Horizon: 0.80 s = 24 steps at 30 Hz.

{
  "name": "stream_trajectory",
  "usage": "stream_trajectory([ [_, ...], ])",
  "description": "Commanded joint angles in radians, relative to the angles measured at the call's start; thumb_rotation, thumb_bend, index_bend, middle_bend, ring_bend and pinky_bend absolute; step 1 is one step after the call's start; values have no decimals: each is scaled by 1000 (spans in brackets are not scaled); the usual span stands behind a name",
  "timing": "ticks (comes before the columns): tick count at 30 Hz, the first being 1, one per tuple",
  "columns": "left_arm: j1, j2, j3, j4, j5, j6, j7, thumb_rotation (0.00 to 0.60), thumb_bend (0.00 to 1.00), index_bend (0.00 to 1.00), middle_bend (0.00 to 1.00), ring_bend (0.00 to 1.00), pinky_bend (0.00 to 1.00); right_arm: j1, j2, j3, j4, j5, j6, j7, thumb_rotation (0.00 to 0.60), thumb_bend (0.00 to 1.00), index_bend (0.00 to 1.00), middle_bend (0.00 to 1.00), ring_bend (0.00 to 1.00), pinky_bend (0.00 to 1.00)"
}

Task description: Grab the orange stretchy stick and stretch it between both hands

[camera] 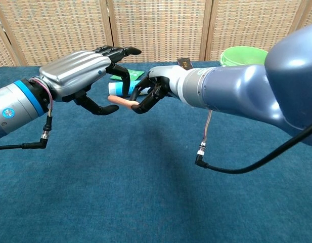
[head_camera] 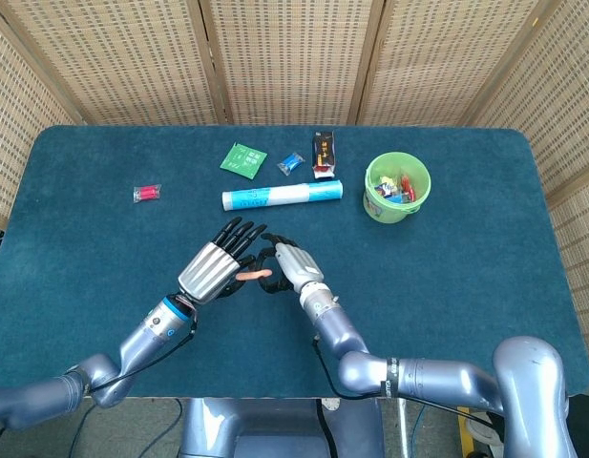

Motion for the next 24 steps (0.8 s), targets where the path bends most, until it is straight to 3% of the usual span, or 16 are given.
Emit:
stream_trajectory([
  [1, -1, -3, 0, -4, -5, 1, -4, 600, 342, 506, 0, 0, 0, 0, 2, -2, 0, -1, -2, 3, 600, 608, 670, 167, 0, 0],
  [15, -13, -14, 8, -11, -17, 5, 10, 600, 344, 525, 0, 0, 0, -7, 17, -13, 9, -9, -22, 33, 600, 612, 672, 170, 0, 0],
  [20, -17, -20, 4, -12, -28, 6, 12, 600, 354, 591, 0, 0, 0, -8, 22, -17, 10, -12, -29, 43, 600, 613, 673, 172, 0, 0],
  [24, -20, -23, 3, -11, -35, 6, 23, 600, 365, 588, 0, 0, 0, -10, 25, -20, 12, -14, -34, 51, 600, 612, 674, 173, 0, 0],
])
